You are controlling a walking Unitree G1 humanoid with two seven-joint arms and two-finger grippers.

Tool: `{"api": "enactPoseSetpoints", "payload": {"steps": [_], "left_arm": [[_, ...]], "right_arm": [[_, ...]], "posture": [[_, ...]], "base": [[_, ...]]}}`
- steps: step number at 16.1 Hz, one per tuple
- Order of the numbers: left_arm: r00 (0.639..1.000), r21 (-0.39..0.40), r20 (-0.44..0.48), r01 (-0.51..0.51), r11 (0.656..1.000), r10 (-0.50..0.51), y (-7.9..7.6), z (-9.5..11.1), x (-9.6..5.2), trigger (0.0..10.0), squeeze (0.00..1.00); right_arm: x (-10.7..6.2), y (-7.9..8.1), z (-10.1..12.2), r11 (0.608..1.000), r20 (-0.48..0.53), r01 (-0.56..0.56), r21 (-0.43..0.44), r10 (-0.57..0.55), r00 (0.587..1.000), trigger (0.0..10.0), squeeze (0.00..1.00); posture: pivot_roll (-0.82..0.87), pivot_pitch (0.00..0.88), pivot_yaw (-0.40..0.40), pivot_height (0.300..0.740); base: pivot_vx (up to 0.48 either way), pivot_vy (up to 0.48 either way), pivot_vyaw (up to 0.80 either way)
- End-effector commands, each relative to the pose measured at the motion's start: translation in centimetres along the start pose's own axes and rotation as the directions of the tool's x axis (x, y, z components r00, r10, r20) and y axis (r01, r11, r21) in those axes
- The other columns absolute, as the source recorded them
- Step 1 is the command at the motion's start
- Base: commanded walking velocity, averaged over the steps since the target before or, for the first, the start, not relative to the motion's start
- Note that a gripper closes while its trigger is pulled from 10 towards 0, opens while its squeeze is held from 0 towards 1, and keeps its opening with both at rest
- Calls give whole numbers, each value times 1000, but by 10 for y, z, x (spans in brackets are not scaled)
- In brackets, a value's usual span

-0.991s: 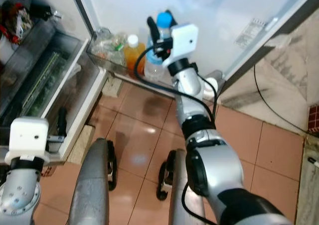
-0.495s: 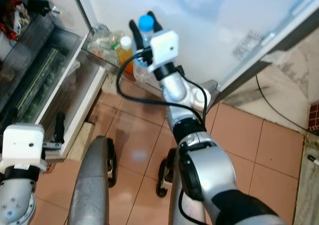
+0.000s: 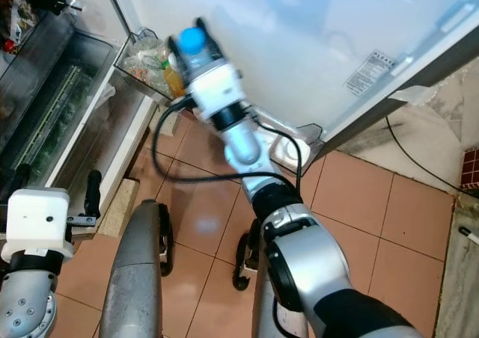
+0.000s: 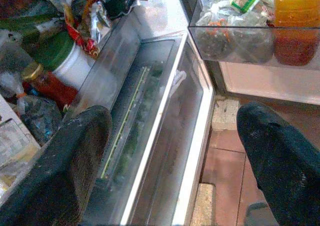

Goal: Restocking fridge

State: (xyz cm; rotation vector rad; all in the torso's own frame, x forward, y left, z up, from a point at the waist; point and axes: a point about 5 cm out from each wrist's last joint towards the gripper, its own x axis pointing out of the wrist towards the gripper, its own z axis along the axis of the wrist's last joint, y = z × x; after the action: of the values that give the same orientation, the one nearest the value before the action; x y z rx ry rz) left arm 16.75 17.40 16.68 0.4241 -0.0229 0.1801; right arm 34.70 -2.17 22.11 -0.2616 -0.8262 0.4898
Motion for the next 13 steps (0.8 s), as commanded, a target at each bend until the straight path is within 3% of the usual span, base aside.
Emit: {"api": "enactPoseSetpoints", "payload": {"steps": [1,4,6,9,10,11,13], "left_arm": [[1000,6,-24,4,1000,-3,0,-2,-5,10000,0],[1000,3,-25,5,1000,-5,-1,-2,-4,10000,0],[1000,-3,-18,8,1000,-8,-4,-1,-2,10000,0],[1000,-2,-21,4,1000,-4,-3,-2,-3,10000,0],[1000,-2,-23,3,1000,-3,-3,-2,-3,10000,0],[1000,-3,-24,2,1000,-2,-3,-2,-3,10000,0],[1000,-6,-23,4,1000,-4,-4,-2,-3,10000,0]], "right_arm": [[-33,2,-32,1000,-208,-16,-20,11,978,10000,0],[-31,-11,-36,994,-262,99,40,-85,961,10000,0],[-37,-9,-44,969,-339,217,120,-166,926,10000,0],[-47,-3,-52,945,-414,288,156,-203,887,10000,0],[-50,-1,-54,936,-436,310,168,-212,875,10000,353],[-53,-1,-56,925,-454,332,183,-220,863,10000,624],[-55,-3,-59,909,-480,369,195,-239,844,10000,604]], "posture": [[426,511,-71,639],[410,506,-74,639],[413,502,-77,639],[413,504,-80,639],[413,504,-81,639],[412,503,-82,639],[407,501,-81,639]], "base": [[0,0,0],[0,0,0],[0,0,0],[0,0,0],[0,0,0],[0,0,0],[0,0,0]]}}
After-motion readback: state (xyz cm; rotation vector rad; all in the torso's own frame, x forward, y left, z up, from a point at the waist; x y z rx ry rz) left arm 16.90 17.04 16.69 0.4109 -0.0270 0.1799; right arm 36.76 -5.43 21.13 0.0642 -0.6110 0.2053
